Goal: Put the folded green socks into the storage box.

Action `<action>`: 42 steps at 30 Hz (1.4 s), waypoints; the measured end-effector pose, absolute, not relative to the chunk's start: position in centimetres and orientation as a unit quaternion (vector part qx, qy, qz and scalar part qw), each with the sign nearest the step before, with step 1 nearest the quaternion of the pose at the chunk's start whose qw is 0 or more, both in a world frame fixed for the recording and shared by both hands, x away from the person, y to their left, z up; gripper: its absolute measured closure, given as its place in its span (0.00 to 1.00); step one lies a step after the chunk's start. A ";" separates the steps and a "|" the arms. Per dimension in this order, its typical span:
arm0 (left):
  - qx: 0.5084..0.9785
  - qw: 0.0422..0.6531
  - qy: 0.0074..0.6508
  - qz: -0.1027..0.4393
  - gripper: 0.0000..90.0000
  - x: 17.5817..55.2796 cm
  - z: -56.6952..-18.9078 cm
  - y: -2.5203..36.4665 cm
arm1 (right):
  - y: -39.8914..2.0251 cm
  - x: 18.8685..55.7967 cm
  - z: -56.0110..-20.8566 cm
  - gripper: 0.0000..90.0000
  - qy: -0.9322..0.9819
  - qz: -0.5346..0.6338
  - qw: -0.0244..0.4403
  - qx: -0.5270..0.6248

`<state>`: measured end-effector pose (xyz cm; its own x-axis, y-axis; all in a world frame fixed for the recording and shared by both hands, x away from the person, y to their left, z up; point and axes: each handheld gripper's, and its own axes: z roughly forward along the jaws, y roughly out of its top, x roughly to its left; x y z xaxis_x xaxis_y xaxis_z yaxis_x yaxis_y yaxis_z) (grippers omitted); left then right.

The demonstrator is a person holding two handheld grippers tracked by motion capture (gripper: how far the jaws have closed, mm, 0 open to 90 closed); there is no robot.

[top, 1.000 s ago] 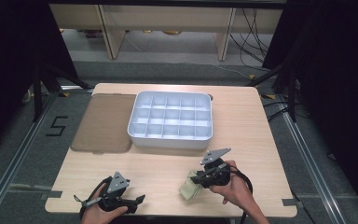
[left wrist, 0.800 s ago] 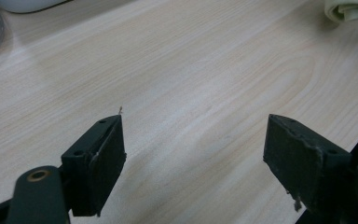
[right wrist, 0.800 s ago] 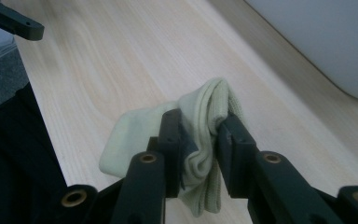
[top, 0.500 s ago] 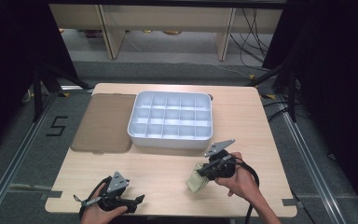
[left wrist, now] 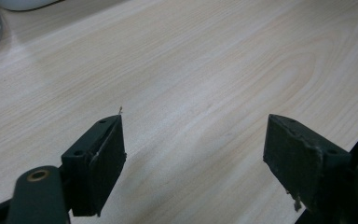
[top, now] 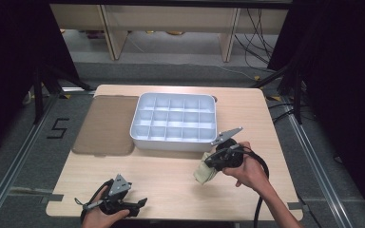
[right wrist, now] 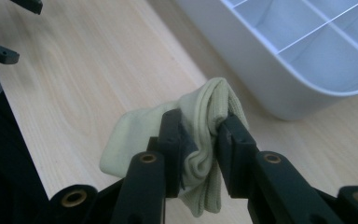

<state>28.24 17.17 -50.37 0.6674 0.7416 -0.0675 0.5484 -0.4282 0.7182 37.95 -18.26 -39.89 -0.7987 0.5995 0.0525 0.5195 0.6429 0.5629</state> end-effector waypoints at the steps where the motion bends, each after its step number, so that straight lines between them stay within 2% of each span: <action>1: 0.836 0.369 0.385 0.130 0.22 28.3 -50.4 17.2 | -18.2 38.1 -39.6 0.82 0.902 0.287 0.073 0.314; 25: 0.829 0.377 0.392 0.132 0.22 28.3 -50.5 17.1 | -18.0 41.9 -34.9 0.82 0.897 0.284 0.109 0.322; 26: 0.843 0.360 0.376 0.134 0.22 28.4 -50.3 17.4 | -17.9 42.1 -34.8 0.82 0.897 0.285 0.111 0.318; 28: 0.829 0.378 0.391 0.134 0.22 28.3 -50.5 17.1 | -17.9 42.5 -34.5 0.82 0.895 0.284 0.109 0.326; 42: 0.831 0.377 0.387 0.133 0.22 28.4 -50.4 17.1 | -17.6 46.1 -34.4 0.81 0.885 0.278 0.124 0.352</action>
